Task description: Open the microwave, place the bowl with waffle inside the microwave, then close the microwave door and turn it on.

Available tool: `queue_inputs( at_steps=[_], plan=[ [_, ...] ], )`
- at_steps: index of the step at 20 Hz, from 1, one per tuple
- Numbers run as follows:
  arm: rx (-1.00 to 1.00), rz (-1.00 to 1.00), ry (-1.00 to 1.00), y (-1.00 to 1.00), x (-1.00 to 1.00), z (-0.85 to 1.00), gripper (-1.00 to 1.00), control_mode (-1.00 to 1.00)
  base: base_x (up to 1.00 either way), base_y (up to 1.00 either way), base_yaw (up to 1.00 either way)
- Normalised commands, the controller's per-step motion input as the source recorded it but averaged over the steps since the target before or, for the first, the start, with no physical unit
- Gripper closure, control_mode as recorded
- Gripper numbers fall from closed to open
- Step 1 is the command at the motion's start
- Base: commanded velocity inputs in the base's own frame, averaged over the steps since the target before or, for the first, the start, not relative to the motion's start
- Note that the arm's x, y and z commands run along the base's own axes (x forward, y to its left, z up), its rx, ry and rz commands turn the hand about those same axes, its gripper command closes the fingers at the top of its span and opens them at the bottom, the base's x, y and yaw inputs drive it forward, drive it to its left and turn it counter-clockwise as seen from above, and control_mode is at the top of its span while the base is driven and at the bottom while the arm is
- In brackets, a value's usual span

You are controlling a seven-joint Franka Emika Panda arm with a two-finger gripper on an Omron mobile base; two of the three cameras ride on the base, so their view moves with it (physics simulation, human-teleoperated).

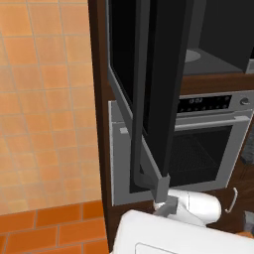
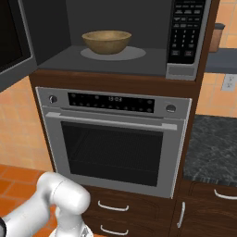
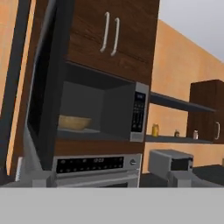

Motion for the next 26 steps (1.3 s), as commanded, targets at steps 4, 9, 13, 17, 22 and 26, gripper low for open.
queue_inputs(
  at_steps=[4,9,13,17,22,26],
  plan=[
    [0.00,-0.07,-0.02,0.39,0.31,-0.02,-1.00,-1.00,0.00,0.00,0.00],
    [-0.01,-0.10,-0.04,0.15,0.63,-0.27,-1.00,-1.00,0.00,0.00,0.00],
    [-0.03,-0.13,-0.06,0.14,0.66,-0.31,-1.00,-1.00,0.00,0.00,0.00],
    [-0.05,-0.12,-0.05,0.14,0.61,-0.31,-1.00,-1.00,0.00,0.00,0.00],
    [-0.06,-0.09,-0.06,0.18,0.46,-0.29,-1.00,-1.00,0.00,0.00,0.00],
    [-0.04,-0.10,-0.04,0.00,0.06,-0.01,-1.00,-1.00,0.00,0.00,0.00]
  ],
)
